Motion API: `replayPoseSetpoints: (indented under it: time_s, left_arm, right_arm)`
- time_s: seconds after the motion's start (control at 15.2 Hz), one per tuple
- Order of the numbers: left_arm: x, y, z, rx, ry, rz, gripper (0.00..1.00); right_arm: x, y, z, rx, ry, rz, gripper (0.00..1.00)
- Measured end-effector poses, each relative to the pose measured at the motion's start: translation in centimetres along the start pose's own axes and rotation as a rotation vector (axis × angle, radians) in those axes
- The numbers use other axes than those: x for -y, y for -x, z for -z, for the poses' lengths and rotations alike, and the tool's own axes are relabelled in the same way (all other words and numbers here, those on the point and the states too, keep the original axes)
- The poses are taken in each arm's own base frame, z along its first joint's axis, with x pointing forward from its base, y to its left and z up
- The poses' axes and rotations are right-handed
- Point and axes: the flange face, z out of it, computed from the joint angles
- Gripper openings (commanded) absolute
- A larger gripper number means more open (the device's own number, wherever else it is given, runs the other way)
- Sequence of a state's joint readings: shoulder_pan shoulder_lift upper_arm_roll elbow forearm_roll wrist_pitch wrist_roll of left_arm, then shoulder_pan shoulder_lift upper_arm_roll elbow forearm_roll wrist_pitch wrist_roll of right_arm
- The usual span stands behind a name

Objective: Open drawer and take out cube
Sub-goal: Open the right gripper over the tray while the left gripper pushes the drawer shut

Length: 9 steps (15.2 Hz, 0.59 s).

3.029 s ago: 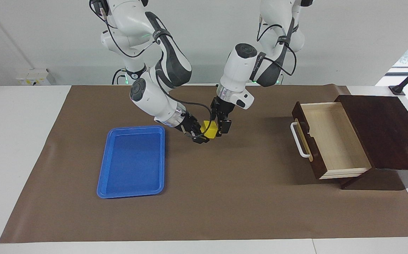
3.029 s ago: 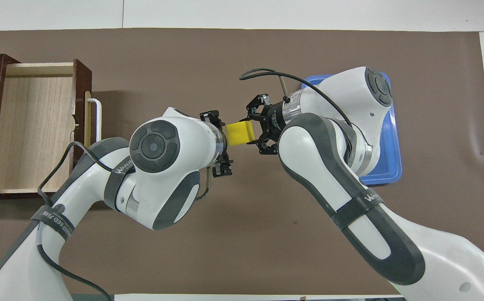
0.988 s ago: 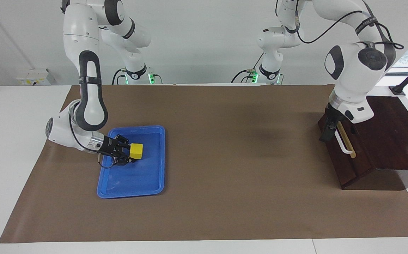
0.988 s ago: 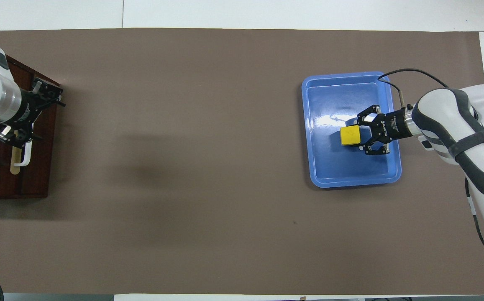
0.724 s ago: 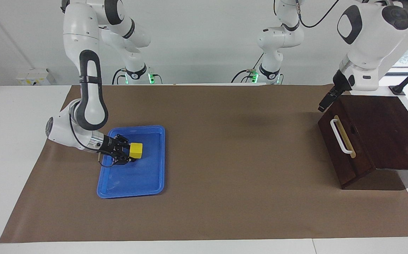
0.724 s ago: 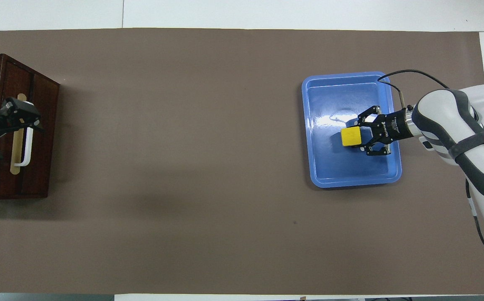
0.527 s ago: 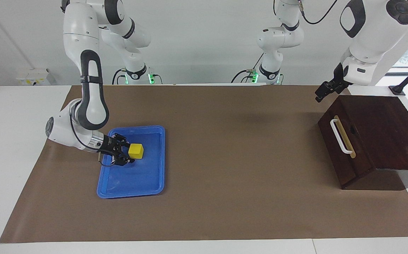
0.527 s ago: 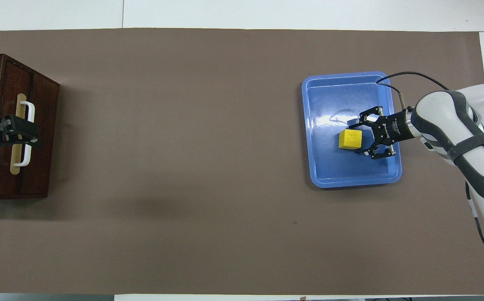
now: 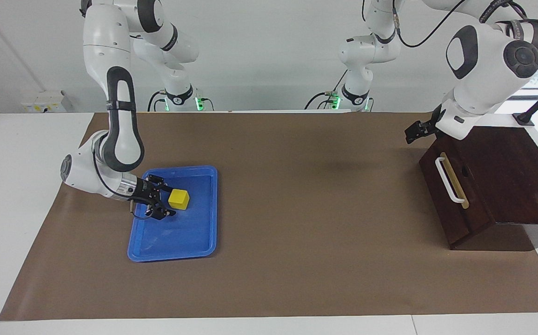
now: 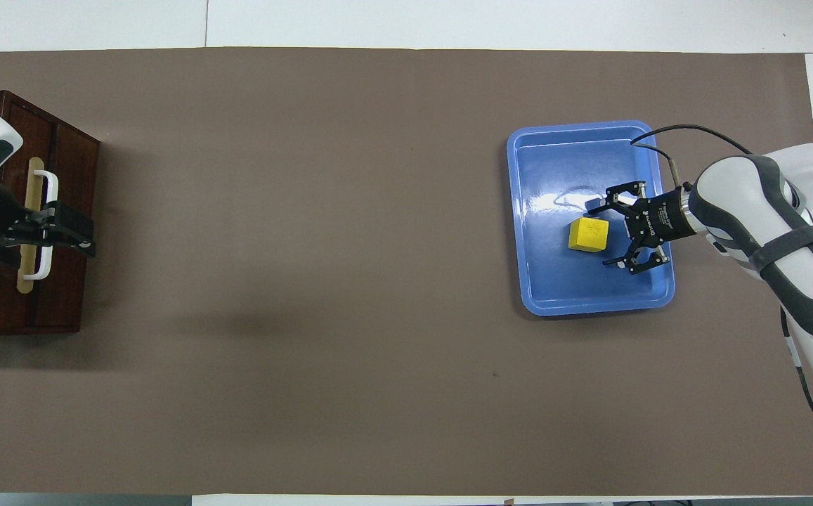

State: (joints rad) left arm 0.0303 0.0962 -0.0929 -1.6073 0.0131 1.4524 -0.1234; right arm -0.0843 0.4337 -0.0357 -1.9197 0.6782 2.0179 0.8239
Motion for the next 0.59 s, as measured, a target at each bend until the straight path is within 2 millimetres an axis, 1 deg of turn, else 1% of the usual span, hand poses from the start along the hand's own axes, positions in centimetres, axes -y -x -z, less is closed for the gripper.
replayPoseSetpoints:
  time_s: [0.13,0.26,0.33,0.46,0.59]
  left_arm:
    - [-0.5,0.8,1.5,-0.019,-0.001,-0.040,1.00]
    - [-0.6,1.9,2.9,-0.045,-0.003,-0.091,1.00]
    - [-0.6,2.2,3.3,-0.054,-0.003,-0.100,1.00]
    - [-0.6,2.3,3.6,-0.063,-0.003,-0.108,1.00]
    - [-0.8,2.3,3.4,-0.059,-0.004,-0.114,1.00]
  right_arm:
    - [0.3,0.4,0.6,-0.001,-0.007,0.009,1.00]
    - [0.7,1.7,2.5,-0.011,-0.030,0.034,1.00]
    - [0.8,2.7,3.9,-0.025,-0.034,0.058,1.00]
    - [0.6,5.2,7.4,-0.076,-0.021,0.127,1.00]
    - [-0.1,8.5,11.5,-0.137,0.013,0.212,1.00]
